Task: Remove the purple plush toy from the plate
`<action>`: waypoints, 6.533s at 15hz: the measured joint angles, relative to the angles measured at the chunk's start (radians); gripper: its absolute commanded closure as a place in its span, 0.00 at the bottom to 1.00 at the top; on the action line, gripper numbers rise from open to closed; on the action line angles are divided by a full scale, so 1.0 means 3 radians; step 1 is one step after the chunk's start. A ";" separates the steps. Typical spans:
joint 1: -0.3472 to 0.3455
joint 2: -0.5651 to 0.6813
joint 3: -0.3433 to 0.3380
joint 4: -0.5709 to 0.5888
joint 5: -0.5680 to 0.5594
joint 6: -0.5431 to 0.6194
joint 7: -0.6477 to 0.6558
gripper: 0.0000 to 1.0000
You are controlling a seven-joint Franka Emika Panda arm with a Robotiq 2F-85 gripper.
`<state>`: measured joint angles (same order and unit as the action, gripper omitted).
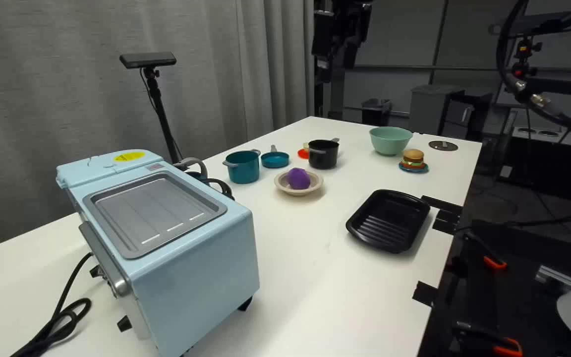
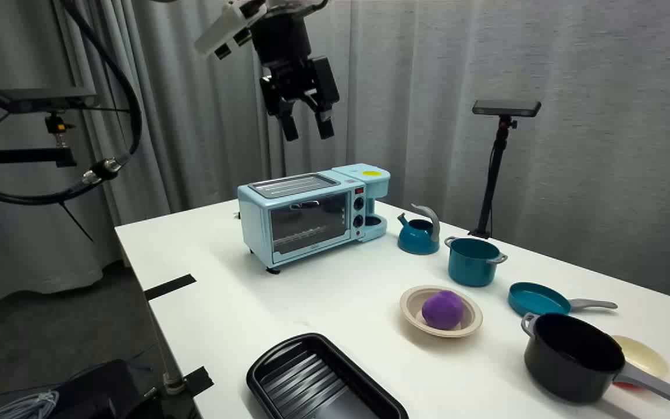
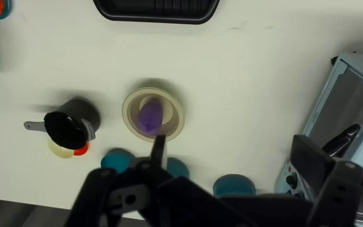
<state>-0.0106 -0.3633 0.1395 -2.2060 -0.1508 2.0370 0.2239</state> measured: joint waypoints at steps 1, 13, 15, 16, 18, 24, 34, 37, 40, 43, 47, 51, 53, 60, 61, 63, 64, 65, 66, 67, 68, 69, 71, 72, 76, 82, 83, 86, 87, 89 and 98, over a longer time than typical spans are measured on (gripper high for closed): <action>0.0000 0.0001 0.0000 0.0000 0.0000 0.0000 0.0000 0.00; 0.0000 0.0001 0.0000 0.0000 0.0000 0.0000 0.0000 0.00; 0.0000 0.0001 0.0000 0.0000 0.0000 0.0000 0.0000 0.00; 0.0000 0.0001 0.0000 0.0000 0.0000 0.0000 0.0000 0.00; 0.0000 0.0001 0.0000 0.0000 0.0000 0.0000 0.0000 0.00; 0.0000 0.0001 0.0000 0.0000 0.0000 0.0000 0.0000 0.00; -0.0002 0.0257 -0.0088 0.0023 -0.0084 0.0187 -0.0005 0.00; -0.0008 0.0628 -0.0192 0.0174 -0.0109 0.0349 -0.0038 0.00; -0.0016 0.1110 -0.0320 0.0458 -0.0109 0.0449 -0.0083 0.00; -0.0023 0.1606 -0.0441 0.0788 -0.0109 0.0518 -0.0088 0.00; -0.0024 0.2212 -0.0543 0.1168 -0.0103 0.0545 -0.0088 0.00; -0.0026 0.2692 -0.0648 0.1435 -0.0103 0.0545 -0.0088 0.00; -0.0030 0.2877 -0.0702 0.1547 -0.0103 0.0546 -0.0088 0.00; -0.0057 0.3357 -0.0860 0.1933 -0.0103 0.0545 -0.0084 0.00; -0.0063 0.3409 -0.0871 0.1975 -0.0102 0.0544 -0.0083 0.00; -0.0072 0.3508 -0.0886 0.2056 -0.0097 0.0541 -0.0081 0.00; -0.0079 0.3575 -0.0889 0.2109 -0.0091 0.0541 -0.0081 0.06; -0.0087 0.3652 -0.0891 0.2169 -0.0084 0.0541 -0.0081 0.26; -0.0095 0.3730 -0.0892 0.2231 -0.0078 0.0541 -0.0081 0.32; -0.0098 0.3799 -0.0892 0.2283 -0.0071 0.0541 -0.0080 0.42; -0.0094 0.3859 -0.0889 0.2320 -0.0063 0.0541 -0.0073 0.49; -0.0086 0.3900 -0.0884 0.2351 -0.0056 0.0541 -0.0070 0.58; -0.0069 0.3909 -0.0873 0.2407 -0.0051 0.0530 -0.0070 0.73; -0.0065 0.3909 -0.0866 0.2426 -0.0047 0.0530 -0.0070 0.80; -0.0054 0.3852 -0.0847 0.2532 -0.0042 0.0539 -0.0069 0.98; -0.0059 0.3490 -0.0842 0.2627 -0.0035 0.0538 -0.0072 1.00; -0.0058 0.3402 -0.0823 0.2619 -0.0017 0.0538 -0.0074 1.00; -0.0054 0.3141 -0.0706 0.2574 0.0112 0.0536 -0.0093 1.00; -0.0051 0.3057 -0.0652 0.2537 0.0172 0.0535 -0.0106 1.00; -0.0042 0.2906 -0.0529 0.2430 0.0315 0.0533 -0.0172 1.00; 0.0158 0.2635 -0.0159 0.1598 0.0681 0.0538 -0.0446 1.00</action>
<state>0.0369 0.4272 0.0917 -1.7267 0.0536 2.1985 0.0899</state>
